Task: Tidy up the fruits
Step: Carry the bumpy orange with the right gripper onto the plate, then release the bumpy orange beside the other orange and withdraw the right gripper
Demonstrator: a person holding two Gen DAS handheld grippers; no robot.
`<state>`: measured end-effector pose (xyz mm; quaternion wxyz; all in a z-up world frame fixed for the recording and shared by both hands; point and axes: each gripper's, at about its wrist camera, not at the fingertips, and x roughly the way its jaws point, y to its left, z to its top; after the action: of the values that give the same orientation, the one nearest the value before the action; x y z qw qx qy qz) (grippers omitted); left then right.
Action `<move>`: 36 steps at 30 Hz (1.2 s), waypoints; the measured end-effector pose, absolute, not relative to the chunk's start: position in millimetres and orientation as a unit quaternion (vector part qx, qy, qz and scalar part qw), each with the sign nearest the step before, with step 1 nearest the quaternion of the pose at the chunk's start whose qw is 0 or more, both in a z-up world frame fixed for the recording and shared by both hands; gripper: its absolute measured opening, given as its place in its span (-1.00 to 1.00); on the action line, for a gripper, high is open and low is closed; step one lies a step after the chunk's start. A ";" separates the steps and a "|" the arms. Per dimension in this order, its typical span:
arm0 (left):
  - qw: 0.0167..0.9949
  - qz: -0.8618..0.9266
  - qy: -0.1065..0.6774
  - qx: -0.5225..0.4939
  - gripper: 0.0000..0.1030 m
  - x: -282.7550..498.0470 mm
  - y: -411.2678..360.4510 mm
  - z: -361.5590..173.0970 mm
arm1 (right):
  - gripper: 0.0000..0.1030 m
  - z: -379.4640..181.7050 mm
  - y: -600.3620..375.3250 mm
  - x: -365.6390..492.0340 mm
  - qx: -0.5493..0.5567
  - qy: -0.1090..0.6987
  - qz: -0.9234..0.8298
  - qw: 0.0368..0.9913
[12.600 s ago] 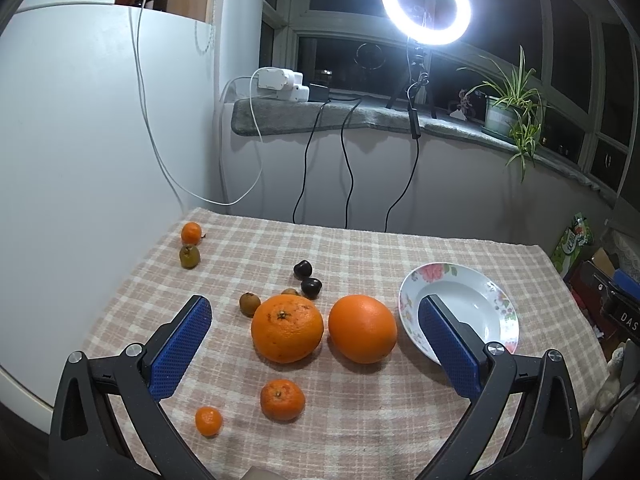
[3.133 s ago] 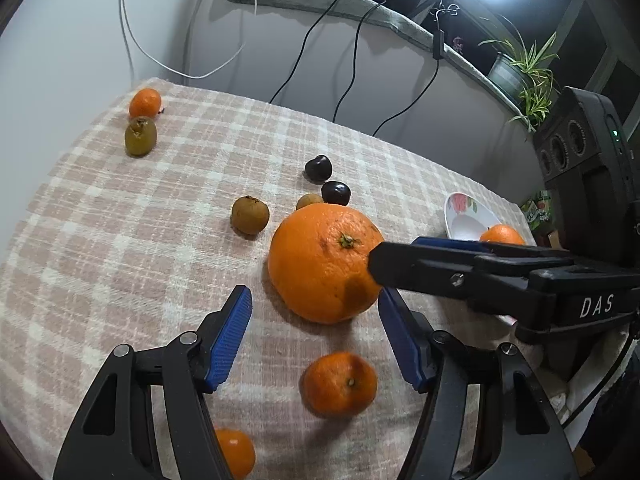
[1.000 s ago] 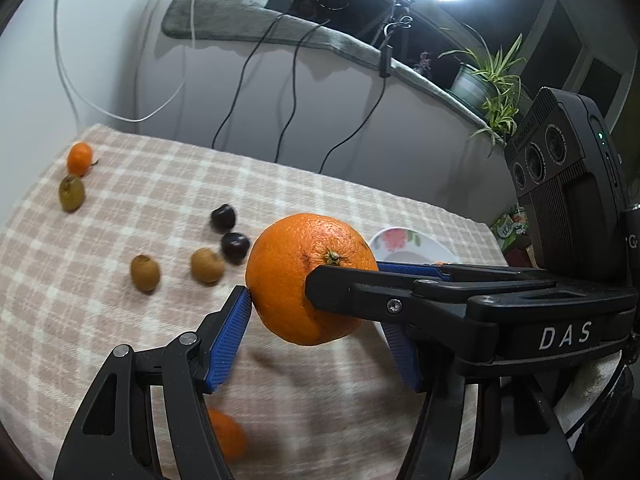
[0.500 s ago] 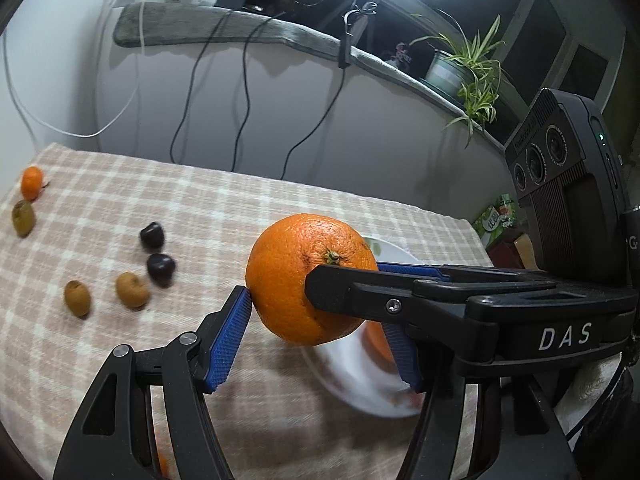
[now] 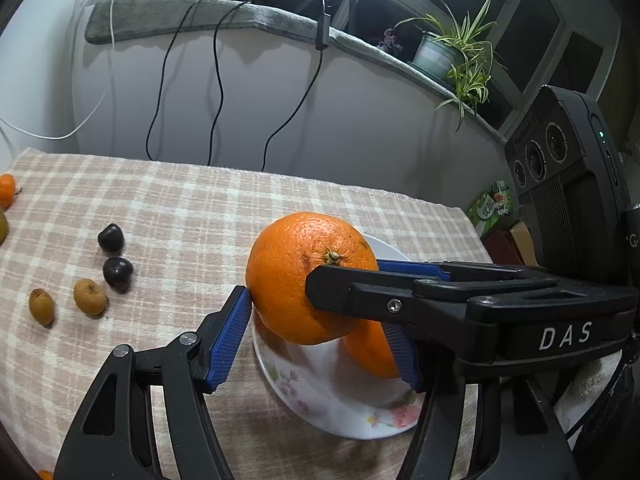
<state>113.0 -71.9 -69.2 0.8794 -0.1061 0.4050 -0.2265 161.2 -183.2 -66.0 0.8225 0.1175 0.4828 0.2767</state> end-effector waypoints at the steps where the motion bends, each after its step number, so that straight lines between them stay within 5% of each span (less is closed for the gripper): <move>1: 0.879 -0.226 0.405 -0.107 0.24 113.3 -72.5 -68.8 | 0.25 -65.0 -185.2 160.3 0.118 0.483 0.277 0.823; 36: 0.897 -0.229 0.370 -0.079 0.26 77.2 -63.4 -47.3 | 0.33 -31.0 -199.2 120.6 0.119 0.420 0.237 0.868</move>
<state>77.2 -63.4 -47.3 0.8971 -0.0786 0.3698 -0.2286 120.6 -199.2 -31.0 0.8682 0.1187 0.4198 0.2367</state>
